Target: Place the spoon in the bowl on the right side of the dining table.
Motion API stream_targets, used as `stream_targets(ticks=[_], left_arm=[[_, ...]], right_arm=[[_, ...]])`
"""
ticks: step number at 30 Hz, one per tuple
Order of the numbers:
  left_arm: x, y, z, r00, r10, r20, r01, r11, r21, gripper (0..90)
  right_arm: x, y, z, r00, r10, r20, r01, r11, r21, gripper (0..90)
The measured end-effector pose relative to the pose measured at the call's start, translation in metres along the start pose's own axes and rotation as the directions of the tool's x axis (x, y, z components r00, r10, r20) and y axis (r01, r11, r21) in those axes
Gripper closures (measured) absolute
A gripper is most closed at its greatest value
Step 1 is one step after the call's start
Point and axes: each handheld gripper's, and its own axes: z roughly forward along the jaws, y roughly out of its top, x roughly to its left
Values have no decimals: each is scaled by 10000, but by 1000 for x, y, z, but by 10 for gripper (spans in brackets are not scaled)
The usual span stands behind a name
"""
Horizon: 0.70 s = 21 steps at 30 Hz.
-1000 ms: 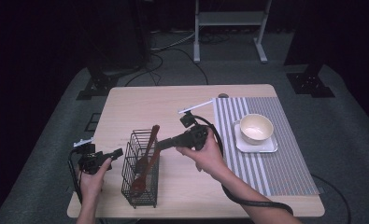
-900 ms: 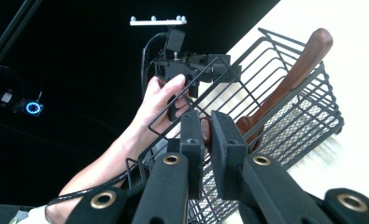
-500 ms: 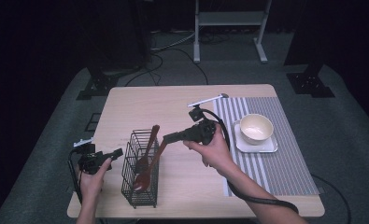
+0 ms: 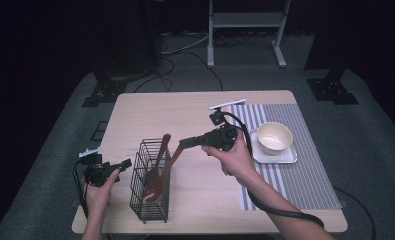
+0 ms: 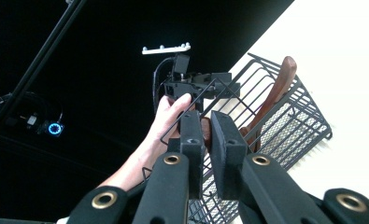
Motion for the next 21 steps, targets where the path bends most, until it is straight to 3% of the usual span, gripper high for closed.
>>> stream_targets(ticks=[21], left_arm=[[0,0,1,10000,37,-17,-37,10000,30,20]], right_arm=[[-13,-1,-25,9984,560,2,-559,9977,-393,837]])
